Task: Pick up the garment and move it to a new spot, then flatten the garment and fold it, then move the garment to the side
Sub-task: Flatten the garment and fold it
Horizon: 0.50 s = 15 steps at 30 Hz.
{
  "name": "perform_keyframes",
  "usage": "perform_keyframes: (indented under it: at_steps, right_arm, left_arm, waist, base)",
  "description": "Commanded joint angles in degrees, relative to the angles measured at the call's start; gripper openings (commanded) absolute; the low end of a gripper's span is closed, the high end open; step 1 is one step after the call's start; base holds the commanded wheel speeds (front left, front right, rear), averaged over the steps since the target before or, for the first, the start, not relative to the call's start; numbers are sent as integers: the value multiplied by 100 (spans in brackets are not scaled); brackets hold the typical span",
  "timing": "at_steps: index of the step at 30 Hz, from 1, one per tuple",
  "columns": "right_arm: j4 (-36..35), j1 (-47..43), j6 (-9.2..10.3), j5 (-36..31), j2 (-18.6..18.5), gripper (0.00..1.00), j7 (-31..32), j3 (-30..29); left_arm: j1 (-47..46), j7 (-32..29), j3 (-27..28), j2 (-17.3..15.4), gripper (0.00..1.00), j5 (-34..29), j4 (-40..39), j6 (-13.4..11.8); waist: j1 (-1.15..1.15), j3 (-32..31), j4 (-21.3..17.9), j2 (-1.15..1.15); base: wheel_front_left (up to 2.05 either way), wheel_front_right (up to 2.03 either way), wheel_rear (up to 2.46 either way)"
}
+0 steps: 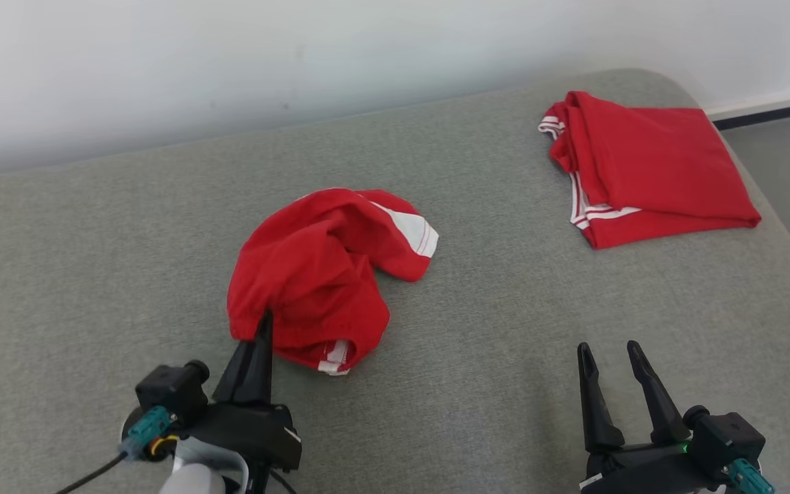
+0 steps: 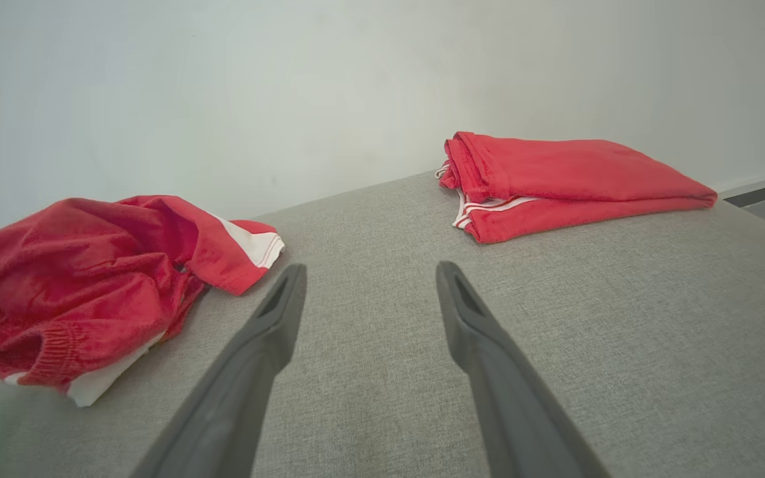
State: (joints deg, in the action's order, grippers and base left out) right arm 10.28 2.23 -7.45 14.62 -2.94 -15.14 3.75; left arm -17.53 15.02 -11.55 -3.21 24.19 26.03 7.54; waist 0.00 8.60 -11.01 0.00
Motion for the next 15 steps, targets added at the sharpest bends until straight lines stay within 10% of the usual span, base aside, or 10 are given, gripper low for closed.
perform_keyframes:
  at_steps: [1,15]
  right_arm:
    - [5,-47,-5,46,9,100,-6,8]
    - [46,-333,-5,85,8,100,-6,38]
  left_arm:
    - [-104,10,-28,-77,0,-9,-144,-11]
    - [670,9,-1291,-859,0,-225,-1441,-11]
  waist:
    - [0,-80,169,0]
    - [0,-452,754,0]
  base:
    - [0,0,0]
    - [0,0,0]
